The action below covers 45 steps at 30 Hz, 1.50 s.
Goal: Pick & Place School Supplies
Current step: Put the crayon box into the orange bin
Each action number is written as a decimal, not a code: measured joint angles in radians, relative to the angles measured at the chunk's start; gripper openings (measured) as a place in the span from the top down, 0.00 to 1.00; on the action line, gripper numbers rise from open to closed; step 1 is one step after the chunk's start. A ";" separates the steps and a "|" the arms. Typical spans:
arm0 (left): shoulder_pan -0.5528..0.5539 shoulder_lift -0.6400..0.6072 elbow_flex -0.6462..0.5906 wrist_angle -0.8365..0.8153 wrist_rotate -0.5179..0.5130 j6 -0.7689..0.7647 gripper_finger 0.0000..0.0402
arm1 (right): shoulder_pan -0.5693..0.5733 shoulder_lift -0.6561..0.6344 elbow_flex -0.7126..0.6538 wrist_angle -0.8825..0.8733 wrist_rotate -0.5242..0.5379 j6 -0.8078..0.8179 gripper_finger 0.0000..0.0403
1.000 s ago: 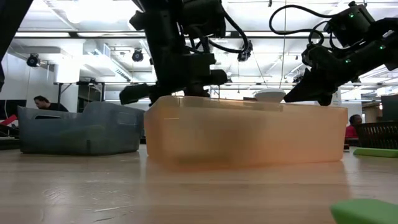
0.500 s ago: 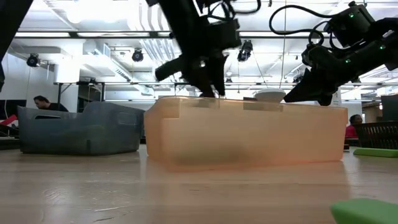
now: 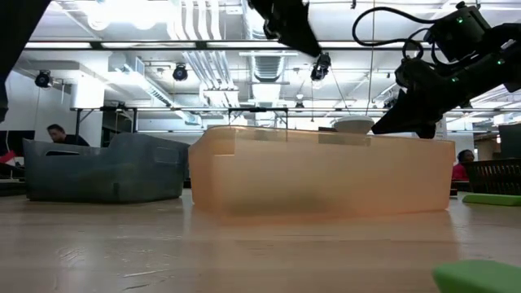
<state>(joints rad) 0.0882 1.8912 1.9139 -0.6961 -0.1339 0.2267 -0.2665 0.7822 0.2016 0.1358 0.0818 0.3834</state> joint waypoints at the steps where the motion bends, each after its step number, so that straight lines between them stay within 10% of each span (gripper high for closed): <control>1: 0.014 0.000 0.012 0.000 0.081 -0.037 0.70 | 0.000 0.000 0.000 -0.001 0.001 0.020 0.93; 7: 0.065 -0.001 -0.013 0.195 0.493 -0.271 0.70 | 0.000 0.000 0.000 -0.018 0.036 0.165 0.93; 25: 0.179 0.000 -0.302 0.757 0.543 -1.086 0.70 | 0.000 0.002 0.056 -0.211 0.229 0.354 0.93; 36: 0.214 0.001 -0.495 1.107 0.530 -1.396 0.70 | 0.000 0.107 0.184 -0.453 0.236 0.373 0.93; 45: 0.234 0.005 -0.530 1.088 0.455 -1.458 0.70 | 0.000 0.244 0.378 -0.679 0.235 0.411 0.93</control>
<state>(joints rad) 0.3225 1.8957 1.3842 0.3916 0.3206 -1.2308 -0.2661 1.0264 0.5798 -0.5430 0.3164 0.7946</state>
